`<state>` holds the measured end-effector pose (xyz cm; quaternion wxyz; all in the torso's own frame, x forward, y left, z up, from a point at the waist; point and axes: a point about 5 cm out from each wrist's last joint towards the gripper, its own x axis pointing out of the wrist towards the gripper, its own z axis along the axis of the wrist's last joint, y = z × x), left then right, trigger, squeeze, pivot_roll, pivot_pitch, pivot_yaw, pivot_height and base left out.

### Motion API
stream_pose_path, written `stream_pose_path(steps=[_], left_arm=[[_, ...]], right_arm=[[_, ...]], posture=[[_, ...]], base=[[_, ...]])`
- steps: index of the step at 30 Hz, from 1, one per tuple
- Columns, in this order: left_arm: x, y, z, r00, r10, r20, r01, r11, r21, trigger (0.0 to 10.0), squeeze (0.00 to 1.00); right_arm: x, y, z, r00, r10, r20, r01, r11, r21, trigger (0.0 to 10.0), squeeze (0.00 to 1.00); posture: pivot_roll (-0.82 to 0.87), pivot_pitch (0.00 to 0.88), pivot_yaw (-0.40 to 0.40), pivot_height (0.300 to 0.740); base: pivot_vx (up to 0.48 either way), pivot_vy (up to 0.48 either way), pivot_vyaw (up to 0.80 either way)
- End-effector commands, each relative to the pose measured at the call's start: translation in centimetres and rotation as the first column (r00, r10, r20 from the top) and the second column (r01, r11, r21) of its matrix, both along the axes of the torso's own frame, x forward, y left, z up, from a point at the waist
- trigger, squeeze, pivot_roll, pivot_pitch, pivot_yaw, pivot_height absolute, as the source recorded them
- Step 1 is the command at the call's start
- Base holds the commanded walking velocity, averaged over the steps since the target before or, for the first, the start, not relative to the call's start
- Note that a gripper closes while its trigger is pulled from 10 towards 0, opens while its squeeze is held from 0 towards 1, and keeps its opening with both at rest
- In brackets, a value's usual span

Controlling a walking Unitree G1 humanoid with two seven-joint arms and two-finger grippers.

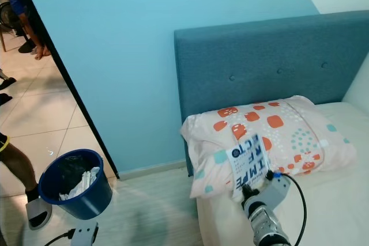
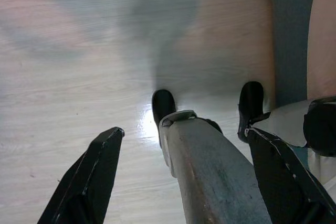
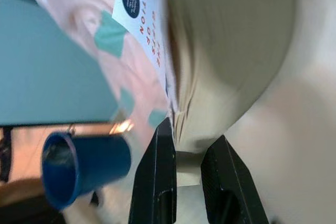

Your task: Clean up the room

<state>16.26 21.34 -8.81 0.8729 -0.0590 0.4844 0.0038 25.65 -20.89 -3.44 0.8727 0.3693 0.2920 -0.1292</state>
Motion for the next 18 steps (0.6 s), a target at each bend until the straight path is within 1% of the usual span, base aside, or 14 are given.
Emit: stream_pose_path(steps=[1,3,5,7,10,14,15,17,18], left_arm=[[-0.3,0.6,0.0,1.000,0.005,-0.013,-0.005,1.000,0.016,10.0,0.00],[-0.3,0.6,0.0,1.000,0.001,-0.015,-0.001,1.000,0.019,10.0,0.00],[-0.3,0.6,0.0,1.000,0.001,-0.015,-0.001,1.000,0.019,10.0,0.00],[-0.3,0.7,0.0,1.000,0.000,-0.017,0.001,1.000,0.021,10.0,0.00],[-0.3,0.7,0.0,1.000,0.000,-0.017,0.001,1.000,0.022,10.0,0.00],[-0.3,0.7,0.0,1.000,-0.002,-0.018,0.002,1.000,0.022,10.0,0.00],[-0.3,0.7,0.0,1.000,-0.002,-0.018,0.002,1.000,0.022,10.0,0.00],[-0.4,0.7,0.0,1.000,-0.003,-0.019,0.003,1.000,0.024,10.0,0.00],[-0.4,0.7,0.0,1.000,-0.003,-0.019,0.003,1.000,0.024,10.0,0.00]], right_arm=[[-0.7,1.0,-0.7,0.999,0.028,-0.040,-0.026,0.998,0.057,10.0,0.00],[-1.8,1.6,-1.6,0.992,0.063,-0.113,-0.052,0.994,0.098,10.0,0.00],[-1.8,1.6,-1.6,0.992,0.063,-0.113,-0.052,0.994,0.098,10.0,0.00],[-2.6,1.8,-2.3,0.981,0.069,-0.183,-0.049,0.993,0.109,10.0,0.00],[-2.9,1.8,-2.5,0.976,0.068,-0.209,-0.044,0.993,0.114,10.0,0.00],[-3.8,0.7,-2.9,0.956,0.022,-0.293,0.004,0.996,0.090,10.0,0.00],[-3.8,0.7,-2.9,0.956,0.022,-0.293,0.004,0.996,0.090,10.0,0.00],[-4.0,-0.3,-2.9,0.949,0.002,-0.314,0.015,0.999,0.053,10.0,0.00],[-4.0,-0.3,-2.9,0.949,0.002,-0.314,0.015,0.999,0.053,10.0,0.00]], posture=[[-0.13,0.043,0.019,0.740],[-0.13,0.048,0.019,0.740],[-0.13,0.048,0.019,0.740],[-0.13,0.050,0.019,0.740],[-0.13,0.050,0.019,0.740],[-0.12,0.050,0.018,0.720],[-0.12,0.050,0.018,0.720],[-0.13,0.049,0.018,0.710],[-0.13,0.049,0.018,0.710]], base=[[0.000,0.000,0.00],[0.000,0.000,0.00],[0.000,0.000,0.00],[0.000,0.000,0.00],[0.000,0.000,0.00],[0.000,0.000,0.00],[0.000,0.000,0.00],[0.000,0.000,0.00],[0.000,0.000,0.00]])
